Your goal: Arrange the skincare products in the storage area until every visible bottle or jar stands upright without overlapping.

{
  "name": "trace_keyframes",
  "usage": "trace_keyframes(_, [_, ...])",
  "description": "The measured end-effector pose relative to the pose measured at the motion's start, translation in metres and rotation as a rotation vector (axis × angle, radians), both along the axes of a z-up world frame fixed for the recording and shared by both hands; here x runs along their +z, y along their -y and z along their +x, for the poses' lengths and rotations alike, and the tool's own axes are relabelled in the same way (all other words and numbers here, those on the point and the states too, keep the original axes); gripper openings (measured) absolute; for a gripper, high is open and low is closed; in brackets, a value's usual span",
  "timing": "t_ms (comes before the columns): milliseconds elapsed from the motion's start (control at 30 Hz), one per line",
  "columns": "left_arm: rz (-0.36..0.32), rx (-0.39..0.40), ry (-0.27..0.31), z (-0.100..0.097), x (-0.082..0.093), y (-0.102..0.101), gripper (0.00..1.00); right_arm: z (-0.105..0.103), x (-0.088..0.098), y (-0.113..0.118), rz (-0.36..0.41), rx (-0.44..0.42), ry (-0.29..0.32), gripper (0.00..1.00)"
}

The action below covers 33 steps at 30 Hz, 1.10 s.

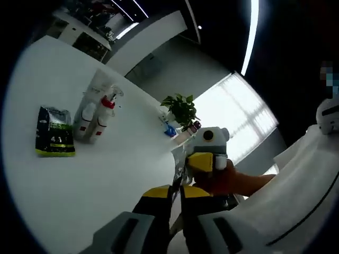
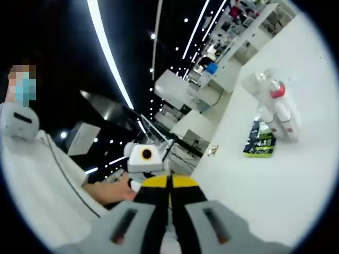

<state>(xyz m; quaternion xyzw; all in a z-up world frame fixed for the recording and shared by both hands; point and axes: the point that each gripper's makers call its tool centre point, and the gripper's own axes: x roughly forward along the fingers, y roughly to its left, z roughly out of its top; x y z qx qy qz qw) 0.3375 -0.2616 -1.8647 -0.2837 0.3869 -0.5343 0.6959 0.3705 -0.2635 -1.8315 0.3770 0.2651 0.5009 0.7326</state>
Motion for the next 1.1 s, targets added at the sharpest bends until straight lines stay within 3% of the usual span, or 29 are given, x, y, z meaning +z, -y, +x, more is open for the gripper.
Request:
trace_keyframes(300, [-0.03, 0.065, 0.004, -0.003, 0.005, -0.06, 0.0, 0.001, 0.004, -0.06, -0.006, 0.011, 0.024, 0.02])
trace_keyframes(433, [-0.098, 0.129, -0.012, 0.004, 0.014, -0.083, 0.0, -0.001, 0.001, -0.082, -0.052, 0.055, 0.031, 0.04])
trace_keyframes(533, [-0.098, 0.13, -0.008, 0.004, 0.016, -0.087, 0.0, -0.005, 0.007, -0.087, -0.074, 0.071, 0.094, 0.0])
trace_keyframes(667, [-0.119, 0.14, 0.027, 0.004, 0.021, -0.088, 0.0, -0.005, 0.009, -0.087, -0.068, 0.068, 0.08, 0.0])
trace_keyframes(833, [-0.158, 0.151, 0.013, 0.008, 0.022, -0.09, 0.01, -0.002, 0.009, -0.087, -0.069, 0.037, 0.075, 0.0])
trace_keyframes(1100, [-0.164, 0.157, 0.01, 0.017, 0.017, -0.095, 0.02, 0.003, 0.006, -0.081, -0.076, -0.019, 0.07, 0.0])
